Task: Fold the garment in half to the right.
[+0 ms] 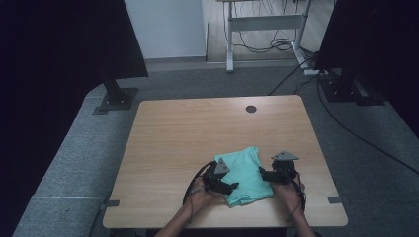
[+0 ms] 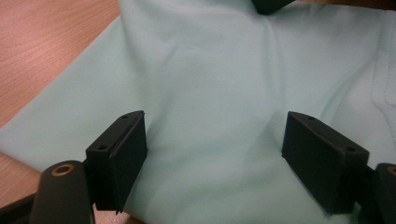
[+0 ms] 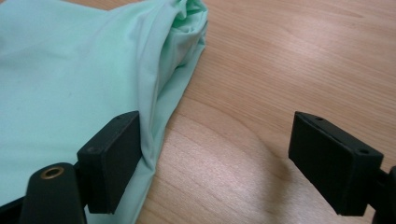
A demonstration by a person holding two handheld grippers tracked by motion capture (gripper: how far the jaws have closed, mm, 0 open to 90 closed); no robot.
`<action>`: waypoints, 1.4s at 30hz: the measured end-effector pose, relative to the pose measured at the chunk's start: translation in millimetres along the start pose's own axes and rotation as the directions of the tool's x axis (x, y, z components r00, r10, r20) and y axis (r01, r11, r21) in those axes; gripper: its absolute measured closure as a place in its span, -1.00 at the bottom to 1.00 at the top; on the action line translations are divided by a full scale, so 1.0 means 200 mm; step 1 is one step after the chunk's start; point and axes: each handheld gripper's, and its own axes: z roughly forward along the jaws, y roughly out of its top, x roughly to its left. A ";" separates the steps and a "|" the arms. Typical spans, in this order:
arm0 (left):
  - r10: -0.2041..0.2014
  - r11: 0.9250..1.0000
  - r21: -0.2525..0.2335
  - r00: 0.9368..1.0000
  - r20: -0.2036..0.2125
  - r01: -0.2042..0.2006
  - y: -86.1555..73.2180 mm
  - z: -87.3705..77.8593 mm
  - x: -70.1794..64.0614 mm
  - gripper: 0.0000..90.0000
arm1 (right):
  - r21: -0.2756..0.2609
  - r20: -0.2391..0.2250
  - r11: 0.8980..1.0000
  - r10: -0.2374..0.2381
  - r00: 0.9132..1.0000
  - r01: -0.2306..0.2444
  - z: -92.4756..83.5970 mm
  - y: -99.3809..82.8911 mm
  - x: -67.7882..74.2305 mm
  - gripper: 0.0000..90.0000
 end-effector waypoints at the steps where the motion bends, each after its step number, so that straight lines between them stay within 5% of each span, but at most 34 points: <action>1: 0.000 1.000 0.000 1.000 0.000 0.000 0.00 0.00 0.00 -0.51 | -0.008 0.000 1.000 -0.003 1.000 0.003 -0.01 0.00 0.00 -0.62; 11: 0.000 1.000 0.000 1.000 0.000 0.000 0.00 0.00 0.00 -0.52 | -0.079 -0.068 0.996 -0.039 0.997 0.033 -0.01 0.10 0.05 -0.65; 24: -0.002 1.000 0.000 1.000 0.000 0.002 0.00 0.00 0.00 -0.52 | 0.004 -0.026 1.000 -0.020 0.999 0.020 0.15 0.11 -0.04 -0.63; 42: 0.022 1.000 -0.015 1.000 0.009 -0.022 0.01 -0.03 -0.03 -0.64 | -0.028 -0.084 1.000 -0.015 0.996 0.012 0.07 0.11 -0.04 -0.67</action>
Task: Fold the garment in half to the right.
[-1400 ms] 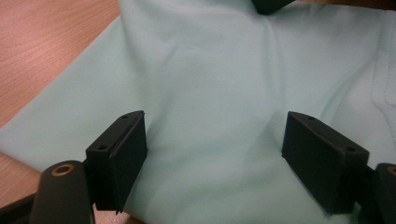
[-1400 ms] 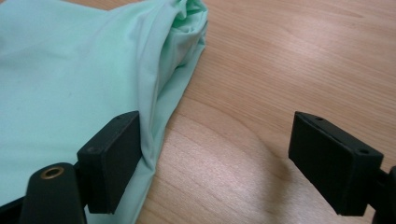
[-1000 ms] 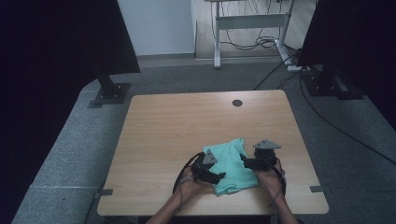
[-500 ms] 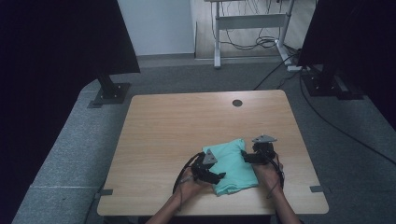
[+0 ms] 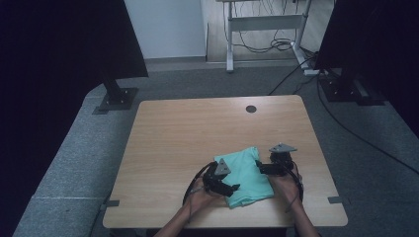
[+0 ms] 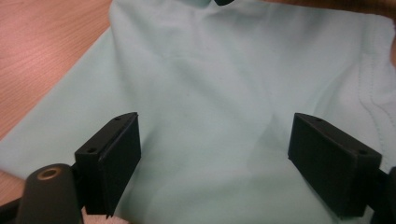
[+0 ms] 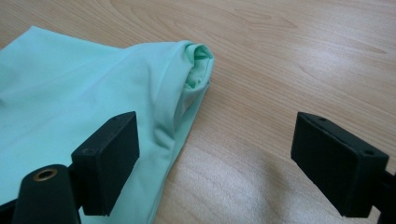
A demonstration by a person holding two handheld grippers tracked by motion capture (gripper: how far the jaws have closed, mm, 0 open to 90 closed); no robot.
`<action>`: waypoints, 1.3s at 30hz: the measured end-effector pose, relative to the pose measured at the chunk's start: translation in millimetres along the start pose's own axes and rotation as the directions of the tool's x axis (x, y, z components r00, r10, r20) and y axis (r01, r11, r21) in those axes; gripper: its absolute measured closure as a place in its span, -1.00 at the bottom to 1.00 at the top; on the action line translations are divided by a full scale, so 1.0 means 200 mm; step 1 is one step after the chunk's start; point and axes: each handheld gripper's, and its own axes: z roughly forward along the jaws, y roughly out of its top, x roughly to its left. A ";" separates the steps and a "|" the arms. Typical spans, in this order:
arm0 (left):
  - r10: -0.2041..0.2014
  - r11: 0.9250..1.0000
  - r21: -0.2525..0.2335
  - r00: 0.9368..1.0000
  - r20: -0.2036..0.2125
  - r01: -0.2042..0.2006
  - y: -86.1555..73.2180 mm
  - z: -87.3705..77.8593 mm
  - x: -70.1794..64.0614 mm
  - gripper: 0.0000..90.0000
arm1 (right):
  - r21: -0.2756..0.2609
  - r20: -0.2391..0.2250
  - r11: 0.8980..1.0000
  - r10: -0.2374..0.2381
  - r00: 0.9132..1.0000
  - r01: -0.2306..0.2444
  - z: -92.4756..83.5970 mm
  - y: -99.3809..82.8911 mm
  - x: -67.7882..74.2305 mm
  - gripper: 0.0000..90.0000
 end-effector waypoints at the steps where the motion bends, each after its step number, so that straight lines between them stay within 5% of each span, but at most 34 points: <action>1: -0.001 1.000 -0.003 1.000 -0.003 0.001 0.00 -0.01 0.00 -0.66 | -0.004 -0.004 1.000 0.001 1.000 -0.001 -0.01 0.00 0.00 -0.67; 12: -0.058 0.998 -0.024 0.998 -0.029 0.057 -0.08 -0.14 0.02 -0.83 | -0.015 -0.045 1.000 -0.017 0.999 0.016 -0.07 -0.02 0.03 -0.70; 29: -0.113 0.993 0.004 0.991 -0.076 0.114 -0.26 -0.27 0.03 -0.89 | -0.009 -0.106 0.998 -0.069 0.992 0.069 -0.12 -0.05 0.11 -0.71; 39: -0.142 0.989 0.025 0.983 -0.113 0.145 -0.35 -0.36 0.04 -0.89 | -0.021 -0.197 0.989 -0.145 0.970 0.143 -0.20 -0.12 0.18 -0.71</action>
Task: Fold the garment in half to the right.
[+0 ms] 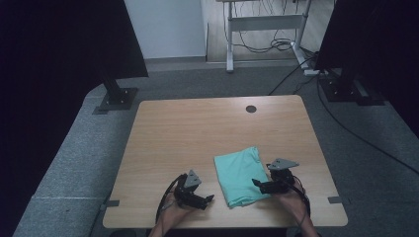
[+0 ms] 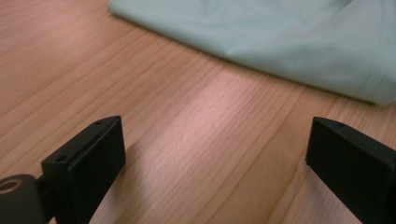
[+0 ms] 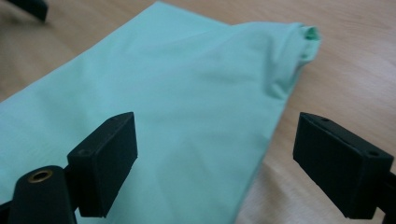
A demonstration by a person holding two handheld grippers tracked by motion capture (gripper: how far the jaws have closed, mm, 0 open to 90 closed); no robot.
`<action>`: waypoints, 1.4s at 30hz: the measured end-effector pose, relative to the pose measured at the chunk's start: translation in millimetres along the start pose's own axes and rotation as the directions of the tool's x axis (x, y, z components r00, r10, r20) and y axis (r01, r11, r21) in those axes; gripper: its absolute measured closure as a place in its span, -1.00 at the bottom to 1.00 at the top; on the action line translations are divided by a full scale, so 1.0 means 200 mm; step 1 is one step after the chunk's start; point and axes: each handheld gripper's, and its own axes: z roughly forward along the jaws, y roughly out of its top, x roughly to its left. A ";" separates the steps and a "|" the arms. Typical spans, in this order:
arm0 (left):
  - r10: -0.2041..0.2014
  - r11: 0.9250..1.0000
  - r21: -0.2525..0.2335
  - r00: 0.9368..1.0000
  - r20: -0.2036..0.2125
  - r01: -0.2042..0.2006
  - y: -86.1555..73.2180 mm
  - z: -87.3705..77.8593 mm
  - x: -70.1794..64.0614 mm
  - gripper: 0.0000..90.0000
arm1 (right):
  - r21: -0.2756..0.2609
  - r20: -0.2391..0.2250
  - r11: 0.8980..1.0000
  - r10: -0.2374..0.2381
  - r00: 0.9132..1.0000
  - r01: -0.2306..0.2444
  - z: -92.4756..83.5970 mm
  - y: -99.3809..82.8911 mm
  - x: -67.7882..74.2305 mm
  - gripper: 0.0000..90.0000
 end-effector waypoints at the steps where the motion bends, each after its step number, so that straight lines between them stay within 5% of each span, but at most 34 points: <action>1: -0.003 1.000 0.005 1.000 -0.003 0.003 -0.01 -0.01 0.01 -0.89 | 0.005 -0.009 1.000 -0.016 1.000 0.016 -0.01 -0.01 0.01 -0.71; 6: -0.023 1.000 0.021 1.000 -0.020 0.023 -0.06 -0.06 0.03 -0.89 | 0.022 -0.079 0.997 -0.078 0.994 0.080 -0.03 -0.03 0.07 -0.69; 9: -0.019 0.999 0.030 0.999 -0.035 0.020 -0.09 -0.09 0.04 -0.89 | 0.076 -0.133 0.989 -0.117 0.984 0.127 0.00 -0.06 0.10 -0.67; 11: -0.020 0.999 0.034 0.999 -0.045 0.022 -0.11 -0.11 0.05 -0.89 | 0.087 -0.127 0.985 -0.135 0.983 0.147 0.03 -0.08 0.12 -0.72; 22: -0.046 0.998 0.033 0.996 -0.072 0.048 -0.18 -0.19 0.11 -0.92 | 0.121 -0.029 0.991 -0.049 0.998 0.052 0.16 0.03 0.23 -0.71; 33: -0.049 0.998 0.033 0.996 -0.075 0.051 -0.19 -0.20 0.14 -0.94 | 0.095 0.048 0.995 0.017 0.999 -0.021 0.39 0.20 0.26 -0.71; 39: -0.049 0.998 0.033 0.996 -0.075 0.052 -0.20 -0.21 0.14 -0.94 | 0.078 0.069 0.996 0.038 0.997 -0.043 0.46 0.24 0.25 -0.71; 42: -0.052 0.998 0.032 0.996 -0.078 0.055 -0.20 -0.21 0.15 -0.94 | 0.059 0.037 0.997 0.048 0.998 -0.050 0.46 0.25 0.23 -0.72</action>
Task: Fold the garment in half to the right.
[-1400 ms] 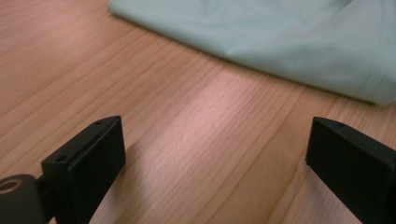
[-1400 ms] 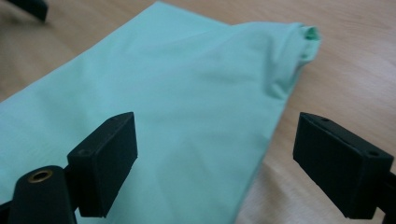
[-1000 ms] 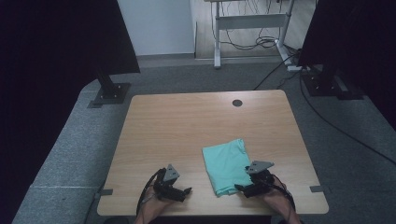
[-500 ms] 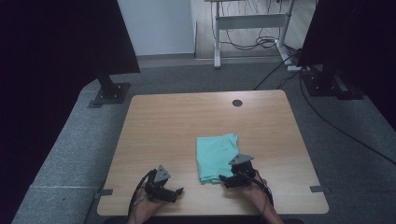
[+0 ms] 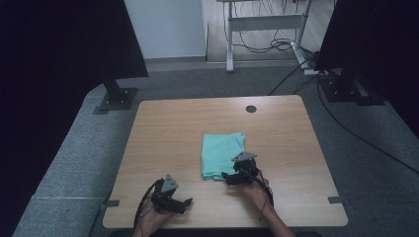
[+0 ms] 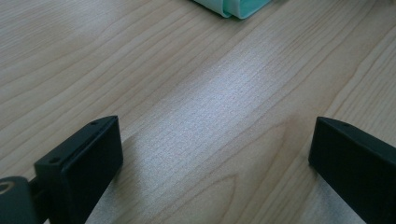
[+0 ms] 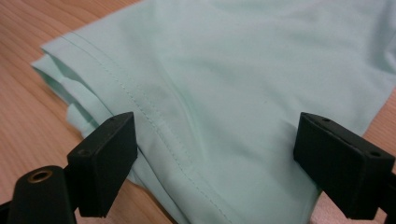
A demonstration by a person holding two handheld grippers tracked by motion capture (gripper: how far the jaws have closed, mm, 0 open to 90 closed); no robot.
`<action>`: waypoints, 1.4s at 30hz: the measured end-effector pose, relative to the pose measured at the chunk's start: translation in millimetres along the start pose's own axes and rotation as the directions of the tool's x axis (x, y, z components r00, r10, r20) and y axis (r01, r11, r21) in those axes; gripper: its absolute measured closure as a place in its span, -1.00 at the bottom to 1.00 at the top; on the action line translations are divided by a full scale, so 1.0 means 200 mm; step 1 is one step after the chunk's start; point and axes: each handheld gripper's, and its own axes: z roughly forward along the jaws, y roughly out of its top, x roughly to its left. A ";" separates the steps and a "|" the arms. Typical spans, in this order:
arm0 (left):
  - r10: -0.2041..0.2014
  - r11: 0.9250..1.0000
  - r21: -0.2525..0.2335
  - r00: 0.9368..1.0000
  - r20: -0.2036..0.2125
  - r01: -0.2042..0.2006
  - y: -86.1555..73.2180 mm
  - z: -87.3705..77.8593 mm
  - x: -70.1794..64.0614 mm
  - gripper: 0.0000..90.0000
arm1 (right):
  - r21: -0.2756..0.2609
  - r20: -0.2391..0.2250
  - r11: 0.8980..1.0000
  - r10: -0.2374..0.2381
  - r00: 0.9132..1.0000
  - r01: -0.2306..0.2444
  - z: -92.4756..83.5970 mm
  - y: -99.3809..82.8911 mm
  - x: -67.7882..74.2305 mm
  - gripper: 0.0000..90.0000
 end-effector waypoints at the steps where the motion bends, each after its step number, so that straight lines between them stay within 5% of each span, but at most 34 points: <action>1: 0.000 1.000 0.001 1.000 -0.002 0.000 0.00 0.00 0.00 -0.94 | -0.010 -0.015 1.000 0.002 1.000 -0.003 -0.01 0.00 -0.01 -0.73; 8: -0.003 1.000 0.002 1.000 -0.005 0.003 0.00 0.00 0.01 -0.94 | -0.047 -0.035 0.998 -0.043 0.998 0.042 -0.16 -0.03 -0.06 -0.74; 19: -0.008 1.000 0.007 1.000 -0.009 0.008 -0.01 -0.01 0.02 -0.98 | -0.034 0.001 0.998 -0.056 0.998 0.056 -0.32 -0.16 -0.15 -0.75; 42: -0.016 1.000 0.005 1.000 -0.017 0.016 -0.02 -0.02 0.02 -0.98 | -0.020 0.092 1.000 0.017 0.996 -0.015 -0.60 -0.46 -0.27 -0.75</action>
